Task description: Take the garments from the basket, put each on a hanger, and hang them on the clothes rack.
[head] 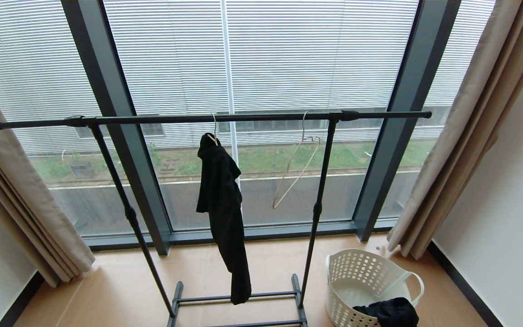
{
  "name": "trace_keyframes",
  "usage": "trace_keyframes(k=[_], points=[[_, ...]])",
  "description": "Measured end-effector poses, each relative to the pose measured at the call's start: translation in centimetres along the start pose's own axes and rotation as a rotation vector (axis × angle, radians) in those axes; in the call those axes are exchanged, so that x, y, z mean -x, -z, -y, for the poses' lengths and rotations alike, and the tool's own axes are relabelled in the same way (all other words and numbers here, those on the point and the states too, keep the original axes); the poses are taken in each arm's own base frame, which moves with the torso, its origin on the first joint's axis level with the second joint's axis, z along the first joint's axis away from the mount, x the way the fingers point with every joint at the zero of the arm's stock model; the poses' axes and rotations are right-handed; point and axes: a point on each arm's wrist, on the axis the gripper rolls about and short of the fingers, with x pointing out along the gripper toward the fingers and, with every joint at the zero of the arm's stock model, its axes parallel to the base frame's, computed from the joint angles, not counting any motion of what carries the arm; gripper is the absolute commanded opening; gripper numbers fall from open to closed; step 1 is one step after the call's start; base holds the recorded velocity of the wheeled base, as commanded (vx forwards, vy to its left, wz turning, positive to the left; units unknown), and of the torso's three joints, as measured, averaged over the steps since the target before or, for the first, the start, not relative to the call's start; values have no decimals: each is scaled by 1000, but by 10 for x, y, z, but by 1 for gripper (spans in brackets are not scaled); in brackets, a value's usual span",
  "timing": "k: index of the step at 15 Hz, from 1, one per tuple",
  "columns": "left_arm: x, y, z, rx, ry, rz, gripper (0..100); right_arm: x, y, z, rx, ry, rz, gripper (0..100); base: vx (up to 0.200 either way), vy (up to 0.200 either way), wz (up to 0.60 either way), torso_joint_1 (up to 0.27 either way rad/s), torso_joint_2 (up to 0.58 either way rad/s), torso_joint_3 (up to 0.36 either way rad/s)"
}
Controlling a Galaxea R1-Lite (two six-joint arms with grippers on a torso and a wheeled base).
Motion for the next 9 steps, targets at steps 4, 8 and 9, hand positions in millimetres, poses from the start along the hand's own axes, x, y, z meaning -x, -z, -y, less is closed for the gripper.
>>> trace_keyframes(k=[4,8,9], points=[[3,0,2,-99,-155,10,100,0,0,0,-8,0,0,100,0,0,0,0,0,0],[6,4,7,-31,34,43,100,0,0,0,-6,-1,1,100,0,0,0,0,0,0],[7,7,9,-10,107,43,100,0,0,0,-6,-1,0,100,0,0,0,0,0,0]])
